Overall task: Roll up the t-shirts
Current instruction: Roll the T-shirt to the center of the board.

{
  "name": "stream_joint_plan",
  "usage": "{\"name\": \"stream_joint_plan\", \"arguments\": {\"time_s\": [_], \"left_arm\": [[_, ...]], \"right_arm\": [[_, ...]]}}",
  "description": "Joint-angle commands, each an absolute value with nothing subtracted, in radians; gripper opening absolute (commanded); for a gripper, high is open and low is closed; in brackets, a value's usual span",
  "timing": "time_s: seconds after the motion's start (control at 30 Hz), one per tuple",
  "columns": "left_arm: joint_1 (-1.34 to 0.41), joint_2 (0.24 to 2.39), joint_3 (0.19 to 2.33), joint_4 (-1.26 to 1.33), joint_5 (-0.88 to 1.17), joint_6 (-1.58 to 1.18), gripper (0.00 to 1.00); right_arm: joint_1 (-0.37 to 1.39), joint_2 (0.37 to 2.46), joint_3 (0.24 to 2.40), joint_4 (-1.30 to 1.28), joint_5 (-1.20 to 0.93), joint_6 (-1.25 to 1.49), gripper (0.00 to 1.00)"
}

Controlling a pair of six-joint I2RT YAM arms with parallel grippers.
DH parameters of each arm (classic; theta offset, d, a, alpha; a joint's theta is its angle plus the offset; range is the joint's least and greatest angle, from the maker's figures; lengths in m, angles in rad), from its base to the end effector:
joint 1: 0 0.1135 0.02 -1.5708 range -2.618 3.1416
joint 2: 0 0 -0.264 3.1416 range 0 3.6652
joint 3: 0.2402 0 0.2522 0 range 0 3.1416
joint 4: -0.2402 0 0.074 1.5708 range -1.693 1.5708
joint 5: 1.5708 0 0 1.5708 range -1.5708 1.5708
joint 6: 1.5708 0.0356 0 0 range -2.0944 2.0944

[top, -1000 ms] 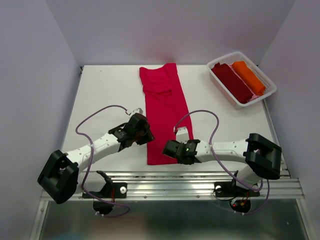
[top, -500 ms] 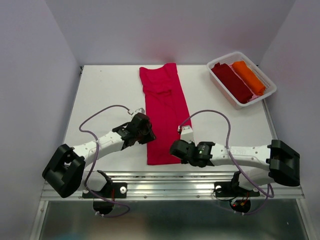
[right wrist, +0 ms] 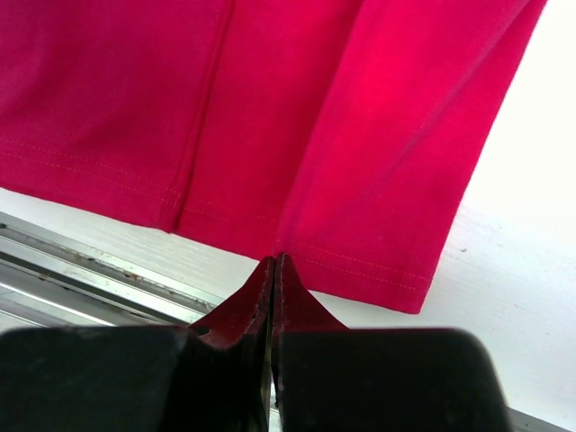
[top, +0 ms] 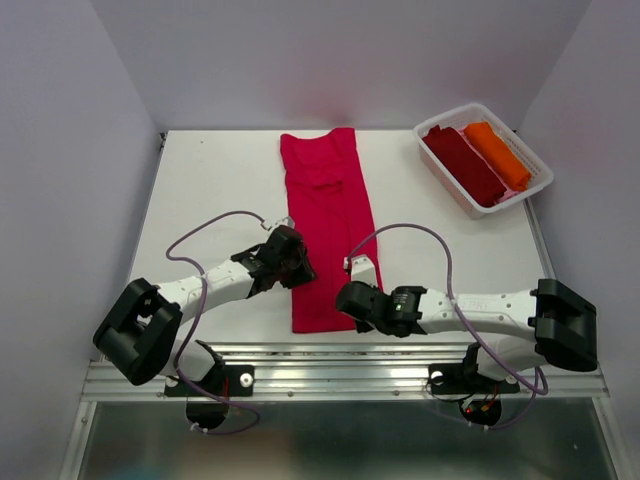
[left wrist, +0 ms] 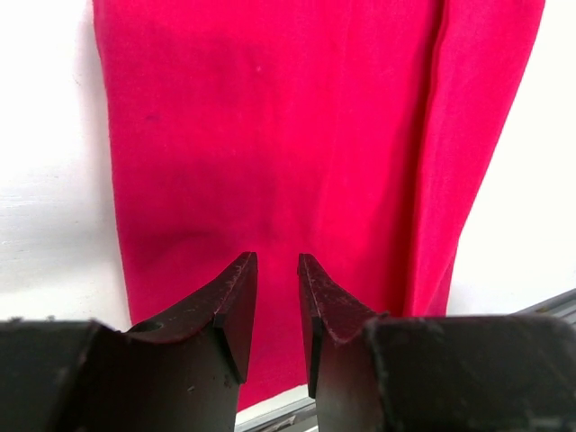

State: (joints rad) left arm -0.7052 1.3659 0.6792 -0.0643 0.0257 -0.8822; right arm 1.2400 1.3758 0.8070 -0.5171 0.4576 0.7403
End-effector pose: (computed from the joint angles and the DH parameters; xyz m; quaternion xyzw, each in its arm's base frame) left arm 0.2080 -0.1782 0.1883 -0.0759 0.9139 -0.2924 0.2710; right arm 0.0983 0.2379 0.1974 -0.1810 0.9296 0.0747 0.3124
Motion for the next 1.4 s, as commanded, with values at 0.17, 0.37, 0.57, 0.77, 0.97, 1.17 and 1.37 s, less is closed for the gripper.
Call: {"name": "stream_joint_plan", "arguments": {"time_s": [0.17, 0.37, 0.57, 0.77, 0.97, 1.17, 1.37], "left_arm": [[-0.706, 1.422, 0.649, -0.011, 0.044, -0.888, 0.36], [-0.706, 1.395, 0.637, -0.011, 0.037, -0.902, 0.35], [-0.707, 1.281, 0.637, -0.073, -0.040, -0.916, 0.35], [-0.706, 1.108, 0.620, -0.144, -0.106, -0.928, 0.37], [-0.707, 1.117, 0.623, -0.241, -0.081, -0.925, 0.38], [-0.721, 1.102, 0.575, -0.305, -0.029, -0.953, 0.47], [-0.768, 1.046, 0.542, -0.419, -0.006, -1.009, 0.57]], "right_arm": [[1.253, 1.408, 0.857, -0.456, 0.442, 0.732, 0.01], [1.253, 1.456, 0.870, -0.430, 0.416, 0.729, 0.01], [1.273, 1.503, 0.871, -0.396, 0.388, 0.750, 0.09], [1.273, 1.479, 0.897, -0.411, 0.425, 0.758, 0.38], [1.273, 1.398, 0.887, -0.501, 0.570, 0.811, 0.45], [1.108, 1.254, 0.807, -0.586, 0.505, 0.910, 0.45], [1.022, 1.097, 0.670, -0.580, 0.371, 0.989, 0.49]]}}
